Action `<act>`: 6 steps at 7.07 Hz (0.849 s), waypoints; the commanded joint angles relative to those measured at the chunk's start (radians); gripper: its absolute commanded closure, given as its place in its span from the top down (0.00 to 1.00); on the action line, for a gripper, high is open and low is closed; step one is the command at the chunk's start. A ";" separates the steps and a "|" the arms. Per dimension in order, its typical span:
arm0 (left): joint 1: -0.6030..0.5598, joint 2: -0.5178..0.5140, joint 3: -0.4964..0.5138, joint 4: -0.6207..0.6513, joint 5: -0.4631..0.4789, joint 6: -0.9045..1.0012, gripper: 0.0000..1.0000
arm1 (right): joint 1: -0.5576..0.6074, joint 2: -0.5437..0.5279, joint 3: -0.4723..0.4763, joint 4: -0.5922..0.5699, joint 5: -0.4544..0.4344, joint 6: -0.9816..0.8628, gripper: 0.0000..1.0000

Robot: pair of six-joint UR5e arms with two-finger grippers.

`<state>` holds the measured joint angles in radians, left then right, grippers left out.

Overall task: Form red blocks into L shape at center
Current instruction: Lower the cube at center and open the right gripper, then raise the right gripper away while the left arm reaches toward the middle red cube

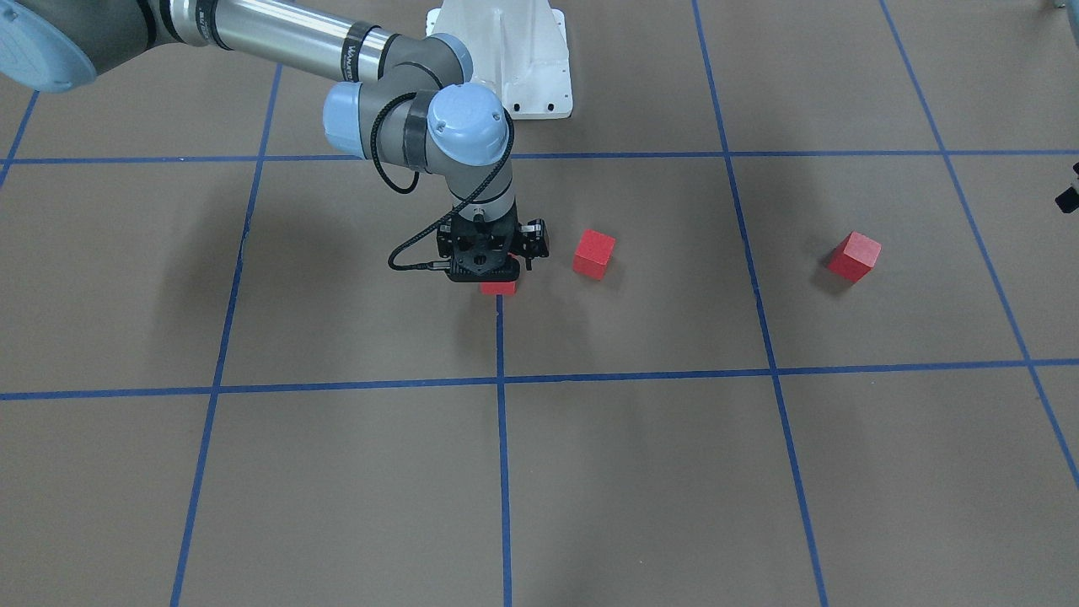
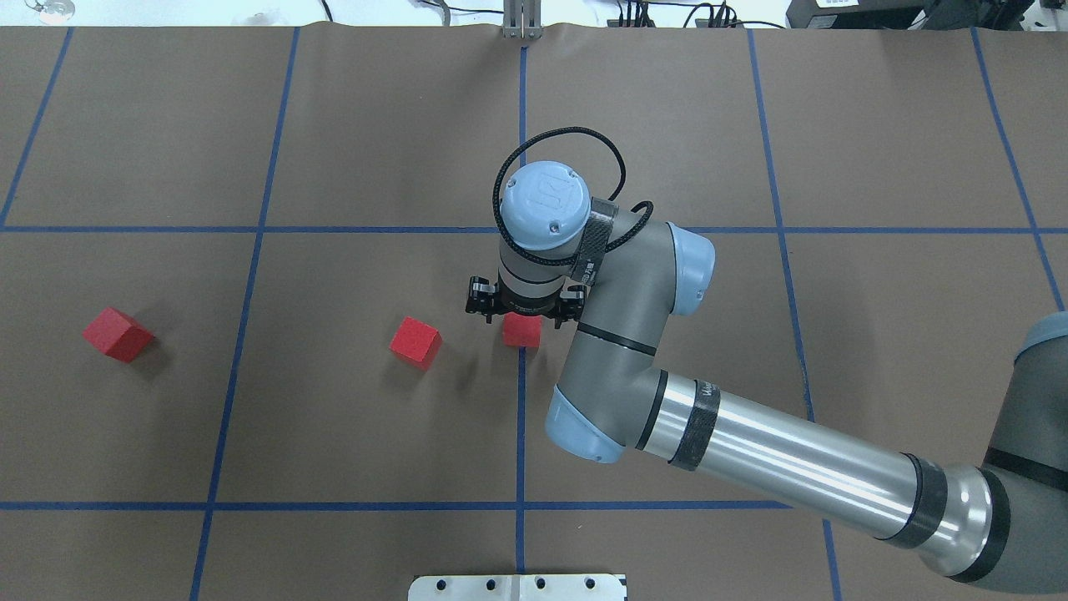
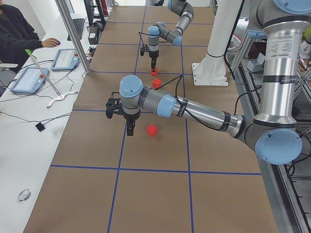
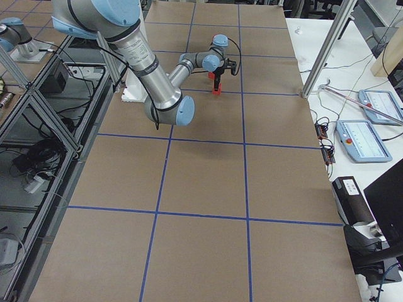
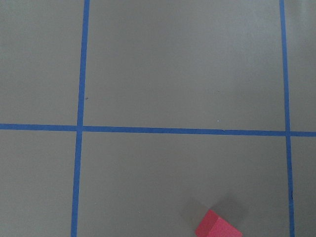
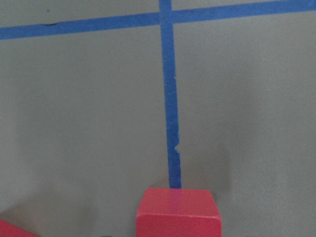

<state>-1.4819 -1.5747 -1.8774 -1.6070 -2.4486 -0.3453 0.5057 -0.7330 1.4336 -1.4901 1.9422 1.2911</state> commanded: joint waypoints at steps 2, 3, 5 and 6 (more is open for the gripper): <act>0.143 -0.023 -0.115 -0.002 0.000 -0.138 1.00 | 0.092 -0.101 0.242 -0.143 0.059 -0.056 1.00; 0.202 -0.036 -0.158 -0.002 0.009 -0.191 1.00 | 0.158 -0.194 0.328 -0.144 0.130 -0.105 1.00; 0.369 -0.135 -0.186 -0.014 0.096 -0.359 1.00 | 0.278 -0.337 0.415 -0.144 0.224 -0.249 1.00; 0.519 -0.184 -0.192 -0.011 0.197 -0.435 1.00 | 0.310 -0.392 0.430 -0.139 0.225 -0.274 1.00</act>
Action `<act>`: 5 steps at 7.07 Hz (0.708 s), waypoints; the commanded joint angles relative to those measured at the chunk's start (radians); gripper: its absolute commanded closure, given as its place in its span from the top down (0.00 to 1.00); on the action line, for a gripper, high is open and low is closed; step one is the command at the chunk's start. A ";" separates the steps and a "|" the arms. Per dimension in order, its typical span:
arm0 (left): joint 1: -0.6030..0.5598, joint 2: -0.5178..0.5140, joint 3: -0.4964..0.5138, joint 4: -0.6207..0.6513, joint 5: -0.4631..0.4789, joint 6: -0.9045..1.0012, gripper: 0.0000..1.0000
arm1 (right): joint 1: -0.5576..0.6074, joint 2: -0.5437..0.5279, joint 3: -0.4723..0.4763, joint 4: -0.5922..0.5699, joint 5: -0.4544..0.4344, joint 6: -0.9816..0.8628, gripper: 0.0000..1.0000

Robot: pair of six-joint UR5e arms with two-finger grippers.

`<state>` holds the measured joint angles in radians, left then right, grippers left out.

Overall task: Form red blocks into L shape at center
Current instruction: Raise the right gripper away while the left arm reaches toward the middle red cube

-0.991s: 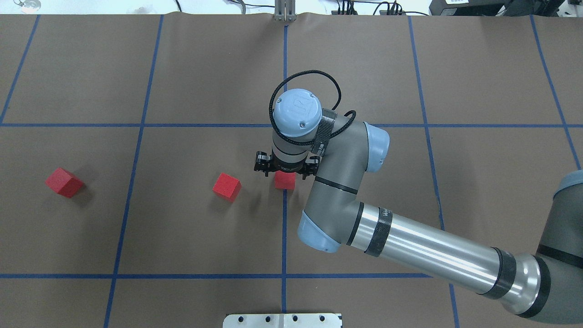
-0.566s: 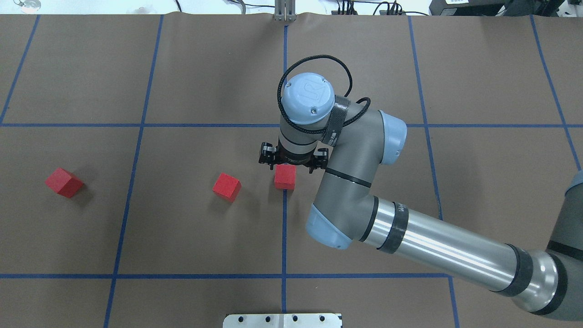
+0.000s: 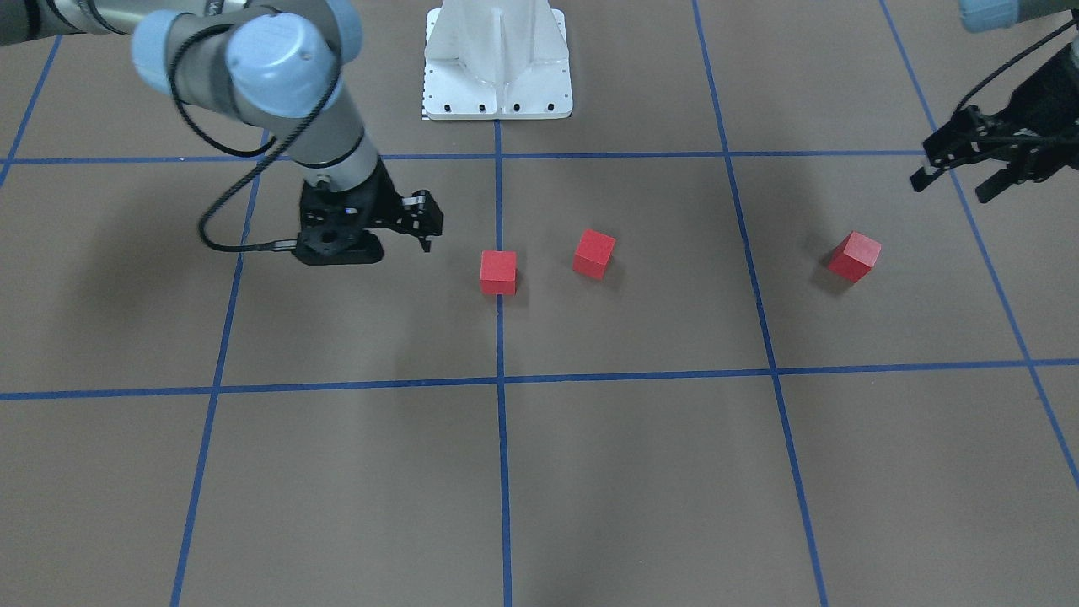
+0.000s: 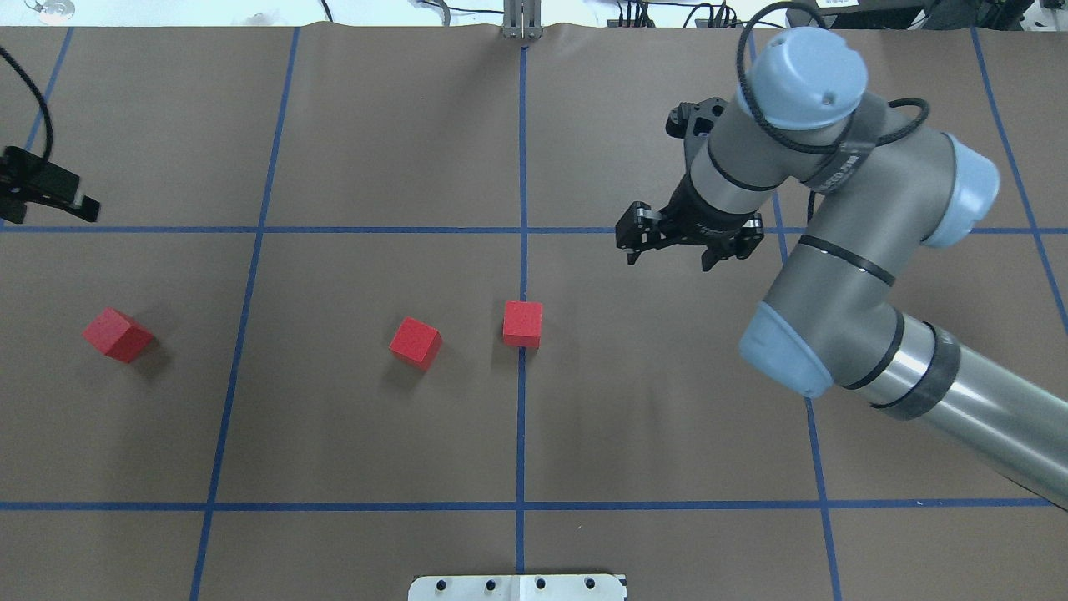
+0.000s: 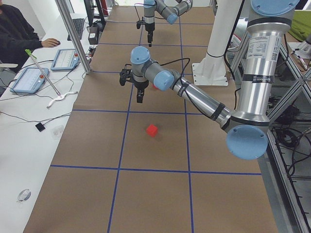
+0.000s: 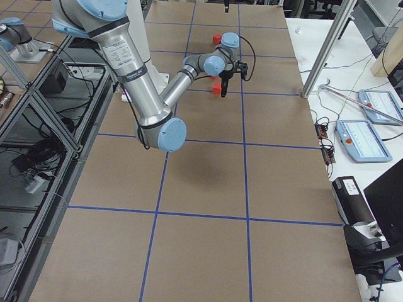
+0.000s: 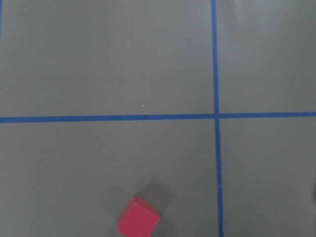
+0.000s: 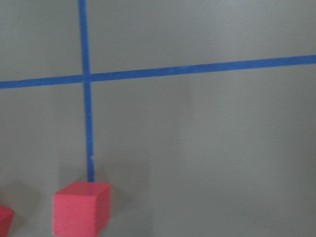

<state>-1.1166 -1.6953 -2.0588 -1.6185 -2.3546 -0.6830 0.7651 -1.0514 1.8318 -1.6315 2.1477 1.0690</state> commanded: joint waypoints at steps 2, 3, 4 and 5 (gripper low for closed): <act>0.378 -0.176 0.026 0.014 0.221 -0.201 1.00 | 0.088 -0.125 0.030 0.002 0.021 -0.147 1.00; 0.417 -0.243 0.108 0.012 0.224 -0.211 1.00 | 0.101 -0.151 0.029 0.007 0.021 -0.188 1.00; 0.449 -0.313 0.197 0.012 0.253 -0.211 1.00 | 0.103 -0.160 0.029 0.007 0.021 -0.199 1.00; 0.483 -0.348 0.250 0.012 0.286 -0.213 1.00 | 0.103 -0.160 0.026 0.007 0.021 -0.199 1.00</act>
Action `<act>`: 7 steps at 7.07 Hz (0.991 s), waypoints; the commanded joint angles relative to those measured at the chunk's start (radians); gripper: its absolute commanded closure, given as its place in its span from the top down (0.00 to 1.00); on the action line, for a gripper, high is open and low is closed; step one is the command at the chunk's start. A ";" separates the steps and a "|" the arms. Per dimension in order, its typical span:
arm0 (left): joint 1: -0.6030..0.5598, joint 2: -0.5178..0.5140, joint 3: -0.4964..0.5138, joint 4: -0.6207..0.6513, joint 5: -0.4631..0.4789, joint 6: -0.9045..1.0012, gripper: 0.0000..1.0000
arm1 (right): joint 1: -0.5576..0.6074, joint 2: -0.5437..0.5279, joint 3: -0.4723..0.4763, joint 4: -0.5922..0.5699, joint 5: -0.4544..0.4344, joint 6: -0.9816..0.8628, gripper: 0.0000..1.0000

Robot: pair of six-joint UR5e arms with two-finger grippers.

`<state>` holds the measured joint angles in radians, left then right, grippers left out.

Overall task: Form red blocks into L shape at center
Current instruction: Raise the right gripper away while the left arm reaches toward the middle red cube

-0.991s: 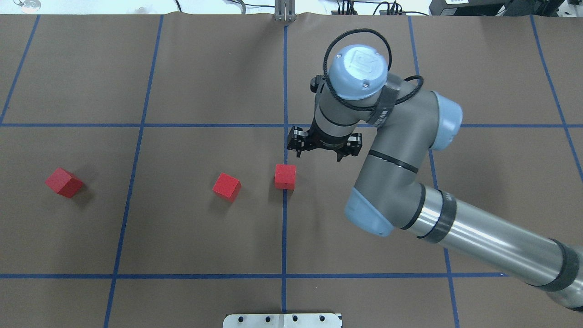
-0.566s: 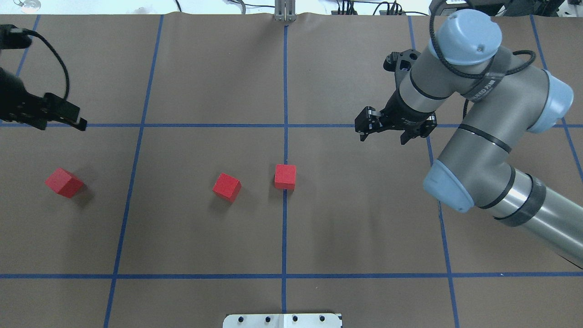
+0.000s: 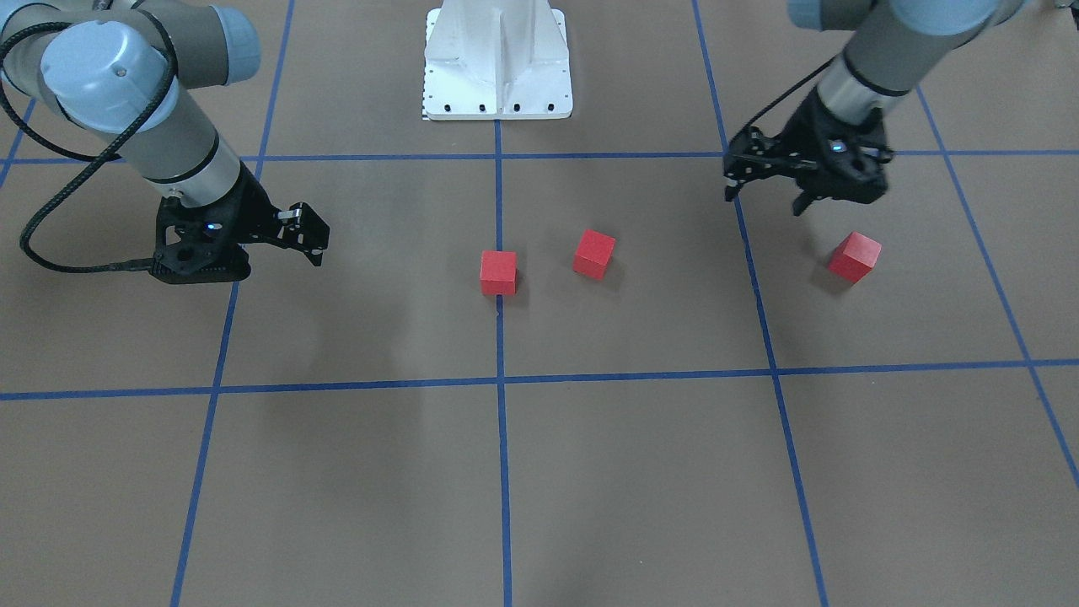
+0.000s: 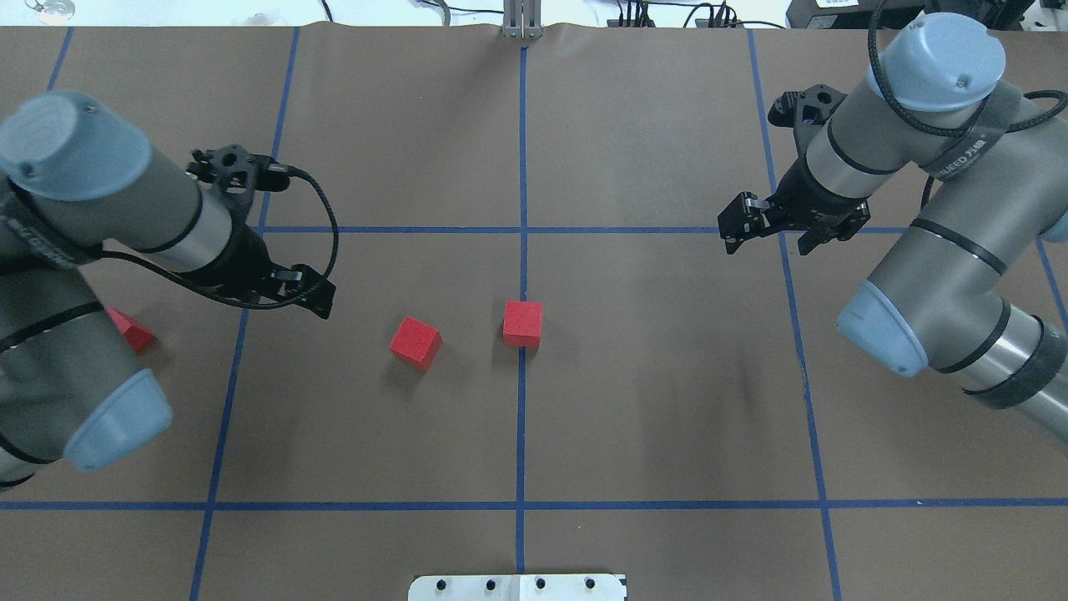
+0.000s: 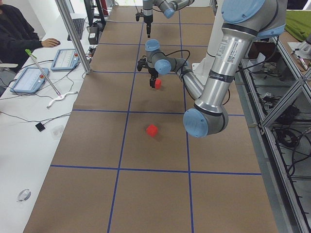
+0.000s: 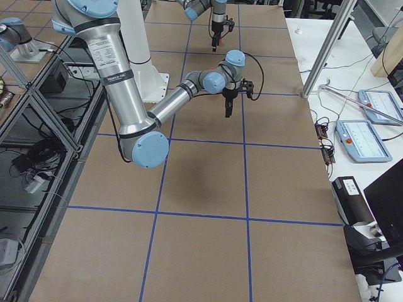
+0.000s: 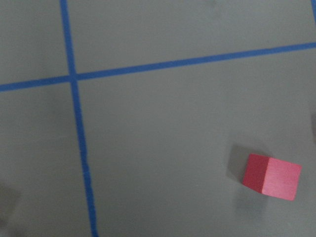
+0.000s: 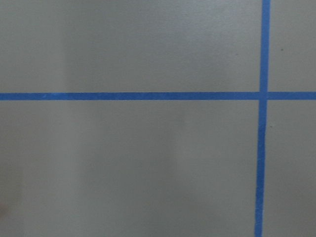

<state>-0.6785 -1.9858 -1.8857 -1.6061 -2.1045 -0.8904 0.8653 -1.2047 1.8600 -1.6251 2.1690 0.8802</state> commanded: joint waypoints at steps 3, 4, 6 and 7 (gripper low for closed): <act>0.123 -0.143 0.163 0.000 0.087 0.005 0.99 | 0.001 -0.006 -0.005 0.002 0.000 -0.010 1.00; 0.125 -0.145 0.162 0.000 0.089 0.010 0.99 | 0.001 -0.006 -0.005 0.002 -0.001 -0.010 1.00; 0.142 -0.142 0.160 0.002 0.176 0.097 0.98 | 0.000 -0.007 -0.007 0.002 -0.003 -0.010 1.00; 0.160 -0.145 0.161 0.002 0.219 0.119 0.98 | 0.000 -0.007 -0.009 0.002 -0.003 -0.010 1.00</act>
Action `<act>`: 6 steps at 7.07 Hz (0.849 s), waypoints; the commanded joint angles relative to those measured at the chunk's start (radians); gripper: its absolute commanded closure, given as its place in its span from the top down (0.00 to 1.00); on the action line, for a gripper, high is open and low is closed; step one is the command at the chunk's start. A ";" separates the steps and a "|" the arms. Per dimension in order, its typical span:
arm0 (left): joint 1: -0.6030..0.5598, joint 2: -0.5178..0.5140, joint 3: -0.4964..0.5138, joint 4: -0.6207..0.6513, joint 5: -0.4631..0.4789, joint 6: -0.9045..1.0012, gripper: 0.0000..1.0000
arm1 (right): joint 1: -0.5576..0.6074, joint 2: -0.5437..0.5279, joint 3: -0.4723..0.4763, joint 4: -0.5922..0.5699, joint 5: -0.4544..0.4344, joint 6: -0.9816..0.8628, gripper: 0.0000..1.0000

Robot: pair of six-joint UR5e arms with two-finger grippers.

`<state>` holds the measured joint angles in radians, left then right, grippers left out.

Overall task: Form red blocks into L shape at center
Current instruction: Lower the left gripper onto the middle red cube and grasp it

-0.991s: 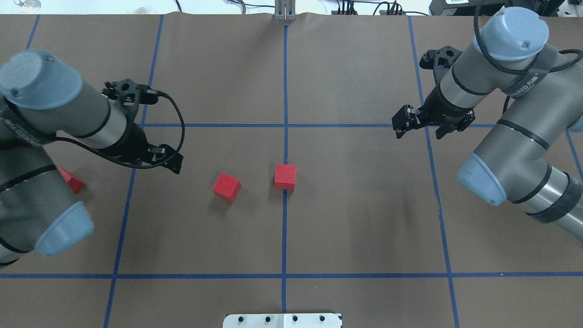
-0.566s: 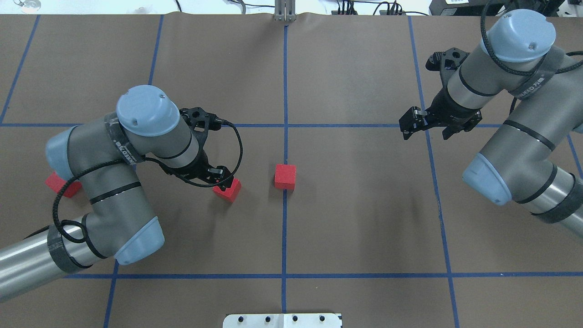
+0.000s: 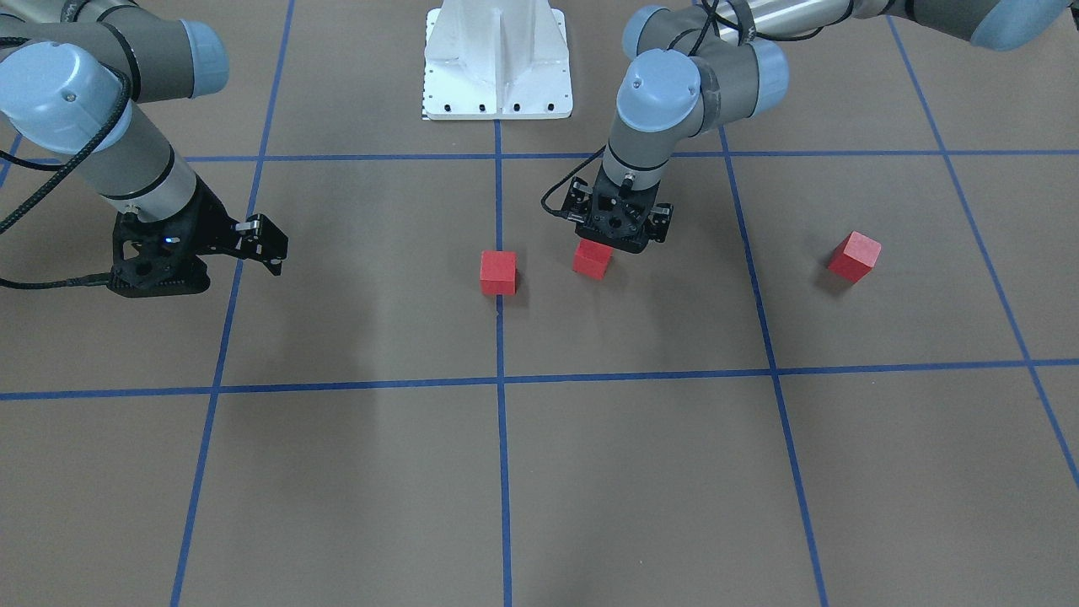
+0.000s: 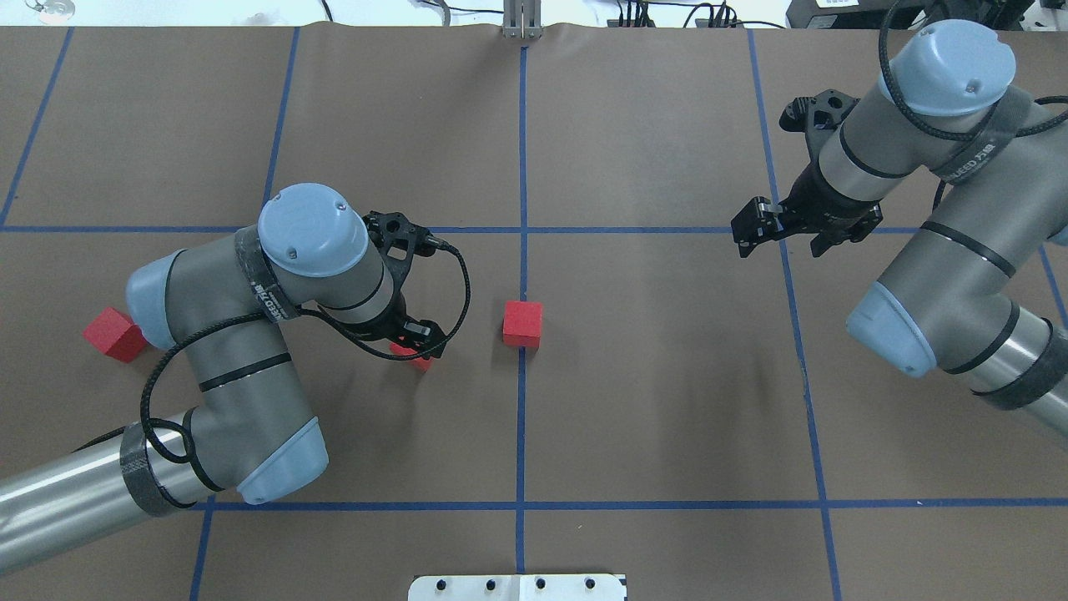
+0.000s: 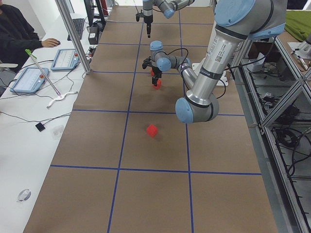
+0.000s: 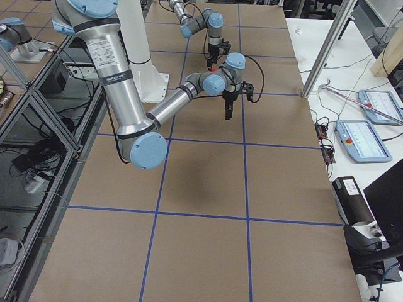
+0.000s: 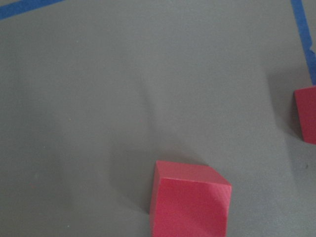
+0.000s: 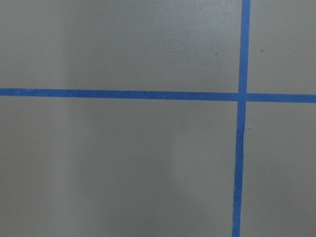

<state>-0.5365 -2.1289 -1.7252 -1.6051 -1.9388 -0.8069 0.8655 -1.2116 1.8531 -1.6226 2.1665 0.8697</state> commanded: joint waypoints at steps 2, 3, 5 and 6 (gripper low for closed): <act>0.024 -0.006 0.002 -0.001 0.052 0.035 0.98 | 0.000 0.000 -0.002 0.000 -0.001 0.000 1.00; 0.026 -0.009 0.013 -0.001 0.054 0.037 0.97 | 0.000 0.000 -0.002 0.001 -0.001 0.000 1.00; 0.027 -0.023 0.032 -0.003 0.054 0.037 0.96 | 0.000 0.000 -0.002 0.001 -0.001 0.000 1.00; 0.027 -0.046 0.051 -0.003 0.054 0.037 0.95 | 0.000 0.000 -0.002 0.001 -0.001 0.000 1.00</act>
<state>-0.5098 -2.1542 -1.6939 -1.6071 -1.8854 -0.7702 0.8652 -1.2118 1.8515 -1.6215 2.1660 0.8698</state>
